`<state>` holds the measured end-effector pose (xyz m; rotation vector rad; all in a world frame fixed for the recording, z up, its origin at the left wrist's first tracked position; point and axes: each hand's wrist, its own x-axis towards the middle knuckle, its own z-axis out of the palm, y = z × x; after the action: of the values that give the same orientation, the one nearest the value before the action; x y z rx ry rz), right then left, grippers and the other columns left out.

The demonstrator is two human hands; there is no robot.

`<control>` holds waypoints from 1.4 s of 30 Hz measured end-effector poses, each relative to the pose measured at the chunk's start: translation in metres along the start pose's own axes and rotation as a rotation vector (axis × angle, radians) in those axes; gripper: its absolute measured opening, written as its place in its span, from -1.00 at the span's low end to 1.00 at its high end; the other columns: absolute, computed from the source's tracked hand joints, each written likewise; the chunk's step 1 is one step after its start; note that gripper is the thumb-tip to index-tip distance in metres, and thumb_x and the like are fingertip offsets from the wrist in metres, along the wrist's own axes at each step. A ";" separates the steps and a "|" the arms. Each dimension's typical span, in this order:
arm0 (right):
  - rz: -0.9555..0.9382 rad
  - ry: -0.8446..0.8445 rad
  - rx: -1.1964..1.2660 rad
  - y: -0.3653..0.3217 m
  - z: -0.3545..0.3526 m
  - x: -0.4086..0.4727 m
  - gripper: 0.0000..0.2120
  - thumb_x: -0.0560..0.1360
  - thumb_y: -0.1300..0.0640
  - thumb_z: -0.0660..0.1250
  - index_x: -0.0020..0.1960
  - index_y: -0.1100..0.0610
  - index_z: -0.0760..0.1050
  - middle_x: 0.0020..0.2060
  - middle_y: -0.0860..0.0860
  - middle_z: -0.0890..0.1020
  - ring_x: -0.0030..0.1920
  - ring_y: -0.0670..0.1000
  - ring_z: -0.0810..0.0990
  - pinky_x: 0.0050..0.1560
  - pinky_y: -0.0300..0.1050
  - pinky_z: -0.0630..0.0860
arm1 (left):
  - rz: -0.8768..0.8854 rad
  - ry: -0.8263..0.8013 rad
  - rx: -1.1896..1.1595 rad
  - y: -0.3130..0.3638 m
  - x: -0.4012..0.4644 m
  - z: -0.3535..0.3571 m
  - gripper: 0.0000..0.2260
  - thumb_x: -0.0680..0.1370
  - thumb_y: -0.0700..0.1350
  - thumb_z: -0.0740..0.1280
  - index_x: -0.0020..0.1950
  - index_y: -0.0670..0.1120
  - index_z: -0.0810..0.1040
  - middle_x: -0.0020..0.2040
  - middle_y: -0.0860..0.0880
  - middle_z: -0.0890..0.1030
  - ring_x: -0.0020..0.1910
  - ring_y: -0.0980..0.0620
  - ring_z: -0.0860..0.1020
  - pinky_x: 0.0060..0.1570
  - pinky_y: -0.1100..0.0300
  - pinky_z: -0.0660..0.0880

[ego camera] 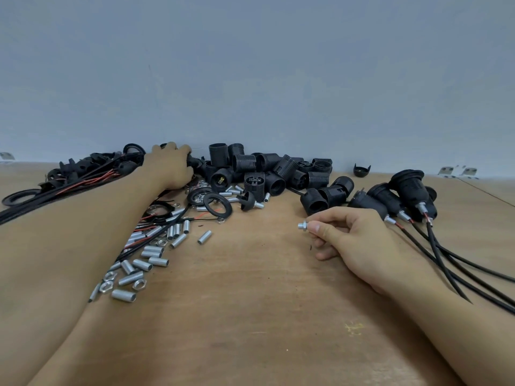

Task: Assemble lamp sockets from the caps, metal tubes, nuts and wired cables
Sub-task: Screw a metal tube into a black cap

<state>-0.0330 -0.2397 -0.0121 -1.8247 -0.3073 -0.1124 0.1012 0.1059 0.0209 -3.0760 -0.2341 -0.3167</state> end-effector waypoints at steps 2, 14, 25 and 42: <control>0.003 0.000 0.000 0.000 0.000 0.000 -0.89 0.50 0.27 0.43 -0.15 0.11 0.69 -0.38 0.07 0.65 -0.40 -0.04 0.63 -0.36 -0.24 0.59 | 0.004 0.039 -0.014 0.004 -0.001 0.001 -0.56 0.62 0.05 0.27 0.42 -0.10 0.30 0.38 -0.24 0.37 0.32 -0.37 0.31 0.22 -0.22 0.40; 0.005 0.012 0.000 -0.004 -0.001 -0.002 -0.90 0.51 0.27 0.42 -0.13 0.14 0.68 -0.38 0.04 0.64 -0.36 -0.02 0.62 -0.33 -0.19 0.60 | 0.047 0.178 -0.311 0.023 -0.036 0.007 -0.61 0.58 -0.16 0.34 0.35 -0.12 0.28 0.16 -0.25 0.52 0.09 -0.32 0.51 0.05 -0.14 0.47; -0.007 0.021 0.010 -0.004 -0.004 -0.002 -0.90 0.51 0.27 0.42 -0.14 0.14 0.68 -0.36 0.07 0.63 -0.35 0.00 0.61 -0.34 -0.18 0.59 | -0.020 0.473 -0.301 0.048 -0.080 -0.009 -0.78 0.55 -0.01 0.41 0.13 -0.09 0.65 0.38 -0.15 0.48 0.46 -0.21 0.26 0.43 -0.10 0.13; -0.178 -0.044 0.143 -0.012 0.010 -0.013 -0.84 0.46 0.32 0.46 -0.06 0.09 0.68 -0.25 0.09 0.71 -0.23 -0.01 0.69 -0.15 -0.24 0.61 | -0.063 -0.262 -2.028 0.122 -0.193 -0.017 -0.81 0.39 -0.23 0.41 -0.06 -0.31 0.62 0.04 -0.24 0.69 0.11 -0.11 0.67 0.08 0.14 0.62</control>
<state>-0.0492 -0.2290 -0.0070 -1.6580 -0.4971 -0.1703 -0.0701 -0.0434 -0.0047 -5.1303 0.1765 -0.0871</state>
